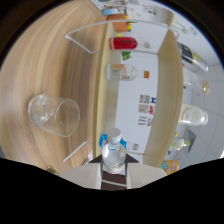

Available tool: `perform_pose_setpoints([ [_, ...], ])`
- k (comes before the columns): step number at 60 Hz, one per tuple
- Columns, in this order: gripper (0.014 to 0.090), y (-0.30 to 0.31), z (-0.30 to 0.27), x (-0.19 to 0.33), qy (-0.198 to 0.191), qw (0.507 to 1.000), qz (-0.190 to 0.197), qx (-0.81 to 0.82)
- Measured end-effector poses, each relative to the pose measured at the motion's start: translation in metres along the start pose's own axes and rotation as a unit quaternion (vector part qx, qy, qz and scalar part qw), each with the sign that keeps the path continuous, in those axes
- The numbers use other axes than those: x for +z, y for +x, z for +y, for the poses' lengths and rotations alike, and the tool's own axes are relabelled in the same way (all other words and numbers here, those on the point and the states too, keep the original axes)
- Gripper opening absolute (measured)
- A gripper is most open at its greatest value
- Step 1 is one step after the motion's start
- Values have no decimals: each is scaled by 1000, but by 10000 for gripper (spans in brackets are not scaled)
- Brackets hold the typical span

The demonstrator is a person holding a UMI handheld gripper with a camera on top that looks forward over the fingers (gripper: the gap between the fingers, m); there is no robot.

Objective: Make me a cup of Mojito.

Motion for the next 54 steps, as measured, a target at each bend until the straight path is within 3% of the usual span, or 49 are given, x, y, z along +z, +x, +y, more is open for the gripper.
perform_pose_setpoints([
  [4, 332, 3, 1, -8, 6, 993, -21, 117],
  [7, 332, 7, 0, -14, 31, 974, -31, 222],
  [14, 332, 3, -4, -28, 61, 878, -75, 468],
  [21, 333, -23, 3, -20, 50, 767, -108, 630],
  [30, 331, -79, 10, -1, 17, 674, -141, 725],
  [44, 331, -162, 14, 22, -43, 650, -181, 737],
  [54, 332, -190, 9, 29, -62, 650, -200, 731],
])
